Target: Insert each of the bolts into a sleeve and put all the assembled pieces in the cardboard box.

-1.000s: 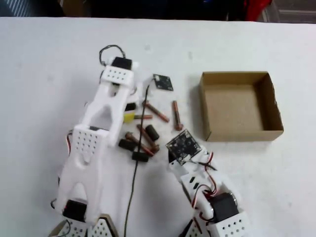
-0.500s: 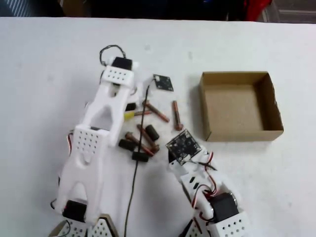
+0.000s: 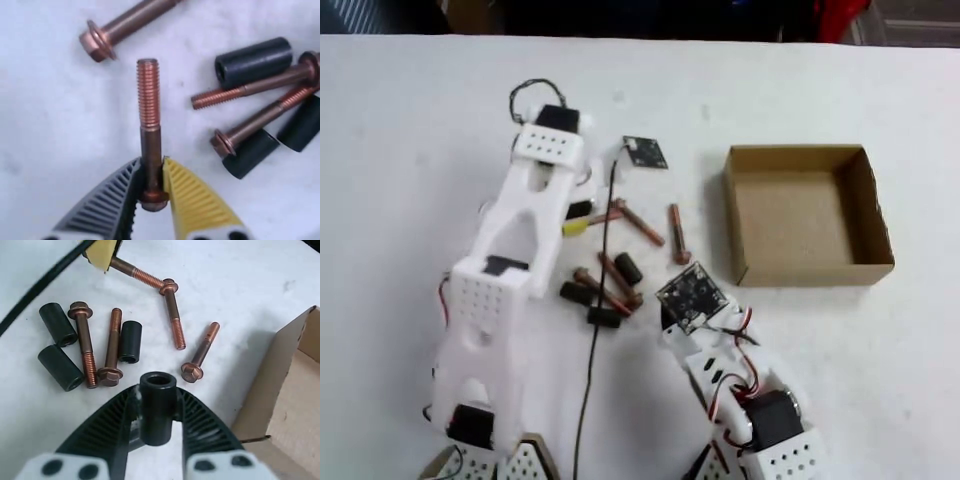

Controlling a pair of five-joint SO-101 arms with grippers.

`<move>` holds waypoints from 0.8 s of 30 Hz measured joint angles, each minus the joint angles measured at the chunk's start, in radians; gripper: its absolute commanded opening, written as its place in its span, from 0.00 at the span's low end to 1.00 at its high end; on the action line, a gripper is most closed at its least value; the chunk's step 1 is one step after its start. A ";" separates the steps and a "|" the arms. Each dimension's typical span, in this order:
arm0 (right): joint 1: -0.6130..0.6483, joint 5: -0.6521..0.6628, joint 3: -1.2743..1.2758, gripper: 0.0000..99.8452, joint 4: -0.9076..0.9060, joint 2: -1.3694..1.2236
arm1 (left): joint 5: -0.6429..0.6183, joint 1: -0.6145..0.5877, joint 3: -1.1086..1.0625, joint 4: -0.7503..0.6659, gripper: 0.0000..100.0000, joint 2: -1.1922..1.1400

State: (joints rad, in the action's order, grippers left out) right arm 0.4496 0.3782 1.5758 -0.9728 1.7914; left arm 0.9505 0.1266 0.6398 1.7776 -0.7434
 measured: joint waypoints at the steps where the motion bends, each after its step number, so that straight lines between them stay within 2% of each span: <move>1: 0.000 0.000 0.000 0.02 0.000 0.000 | 0.000 -0.003 -0.046 0.000 0.02 0.046; 3: 0.000 0.000 0.000 0.02 0.000 0.000 | 0.000 -0.005 -0.141 0.000 0.02 0.150; 8: 0.000 0.000 0.000 0.02 0.000 0.000 | 0.091 -0.015 -0.399 -0.002 0.02 0.391; 13: 0.000 0.000 0.018 0.02 0.000 0.000 | 0.204 -0.092 -0.608 -0.002 0.02 0.568; 19: 0.000 0.000 0.028 0.02 0.003 -0.002 | 0.433 -0.244 -0.758 -0.003 0.02 0.632; 24: 0.000 0.000 0.028 0.02 0.003 -0.002 | 0.603 -0.310 -0.832 -0.060 0.02 0.632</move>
State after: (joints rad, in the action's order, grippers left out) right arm 0.4496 0.3782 1.6034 -0.9697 1.7898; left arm 1.5535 -0.1834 -0.1918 1.7177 -0.1112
